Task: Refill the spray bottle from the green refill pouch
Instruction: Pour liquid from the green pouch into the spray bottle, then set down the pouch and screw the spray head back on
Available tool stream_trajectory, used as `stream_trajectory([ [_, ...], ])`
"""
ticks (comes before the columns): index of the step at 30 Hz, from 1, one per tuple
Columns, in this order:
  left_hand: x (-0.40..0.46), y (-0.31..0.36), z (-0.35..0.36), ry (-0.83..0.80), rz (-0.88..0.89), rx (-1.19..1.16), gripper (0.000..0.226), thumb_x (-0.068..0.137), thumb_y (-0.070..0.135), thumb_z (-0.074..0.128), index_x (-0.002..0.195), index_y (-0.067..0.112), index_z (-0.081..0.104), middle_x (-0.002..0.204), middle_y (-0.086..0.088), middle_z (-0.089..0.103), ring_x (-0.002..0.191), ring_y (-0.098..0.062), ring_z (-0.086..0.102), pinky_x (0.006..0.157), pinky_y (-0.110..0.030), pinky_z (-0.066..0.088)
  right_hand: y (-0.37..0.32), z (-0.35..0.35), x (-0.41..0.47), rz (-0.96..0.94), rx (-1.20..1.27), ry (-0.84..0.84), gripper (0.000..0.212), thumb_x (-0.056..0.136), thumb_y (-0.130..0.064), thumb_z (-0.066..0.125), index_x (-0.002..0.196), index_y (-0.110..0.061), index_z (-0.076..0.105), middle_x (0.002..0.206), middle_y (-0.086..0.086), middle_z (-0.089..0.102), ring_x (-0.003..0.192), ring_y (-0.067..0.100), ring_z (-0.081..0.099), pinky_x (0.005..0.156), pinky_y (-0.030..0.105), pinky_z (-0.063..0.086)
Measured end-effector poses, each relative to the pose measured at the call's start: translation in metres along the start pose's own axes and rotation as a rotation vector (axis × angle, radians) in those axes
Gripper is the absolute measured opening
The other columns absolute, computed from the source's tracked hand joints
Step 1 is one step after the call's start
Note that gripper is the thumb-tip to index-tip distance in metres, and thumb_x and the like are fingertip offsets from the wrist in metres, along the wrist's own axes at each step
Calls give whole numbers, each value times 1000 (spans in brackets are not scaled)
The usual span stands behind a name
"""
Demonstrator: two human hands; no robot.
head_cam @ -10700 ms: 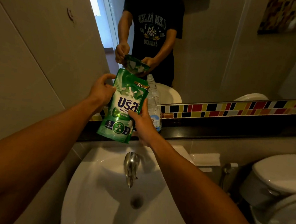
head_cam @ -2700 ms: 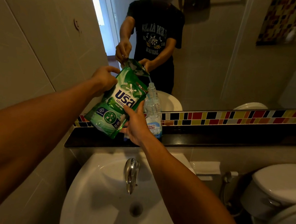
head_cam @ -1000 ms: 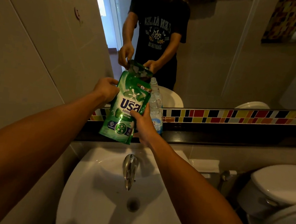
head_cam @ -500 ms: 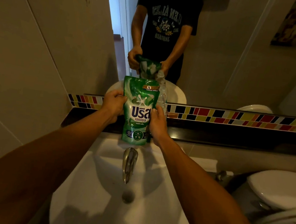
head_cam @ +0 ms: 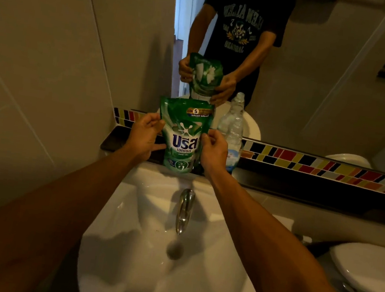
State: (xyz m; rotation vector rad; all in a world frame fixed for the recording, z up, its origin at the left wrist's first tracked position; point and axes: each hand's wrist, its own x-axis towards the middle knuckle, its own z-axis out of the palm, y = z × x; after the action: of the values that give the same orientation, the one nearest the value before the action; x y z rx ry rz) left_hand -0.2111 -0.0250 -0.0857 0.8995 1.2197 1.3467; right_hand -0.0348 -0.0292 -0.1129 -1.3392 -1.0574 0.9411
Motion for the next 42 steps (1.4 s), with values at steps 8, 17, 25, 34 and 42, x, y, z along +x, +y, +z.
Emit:
stream_trajectory([
  [8,22,19,-67,102,16,16,12,101,13,51,98,21,59,117,-9,65,117,-34,60,90,-63,51,-5,79,4,59,-6,-109,15,109,-11,50,101,-17,62,113,13,71,110,32,70,96,49,61],
  [17,69,19,-120,232,28,48,14,100,13,50,92,23,56,89,1,63,93,-24,62,81,-50,57,12,160,28,99,-3,-174,22,109,-11,48,92,-23,57,116,22,70,112,39,69,94,62,59],
  [25,97,15,-137,290,-21,-48,18,102,7,46,95,22,54,124,-19,62,111,-37,64,93,-60,52,25,196,52,95,7,-194,16,109,-11,48,103,-20,60,114,16,72,109,33,71,94,60,61],
  [34,95,9,-144,318,-17,-53,19,96,4,53,105,19,60,110,-7,69,95,-24,71,81,-44,60,27,200,52,113,-49,-221,29,108,-8,50,136,-7,57,131,17,69,121,30,67,104,48,58],
  [42,59,-12,-131,431,-152,244,59,82,23,70,134,13,46,122,-7,60,107,-25,63,90,-43,56,44,146,23,132,-139,-189,51,107,-16,57,156,-15,45,151,13,58,136,27,57,107,36,50],
])
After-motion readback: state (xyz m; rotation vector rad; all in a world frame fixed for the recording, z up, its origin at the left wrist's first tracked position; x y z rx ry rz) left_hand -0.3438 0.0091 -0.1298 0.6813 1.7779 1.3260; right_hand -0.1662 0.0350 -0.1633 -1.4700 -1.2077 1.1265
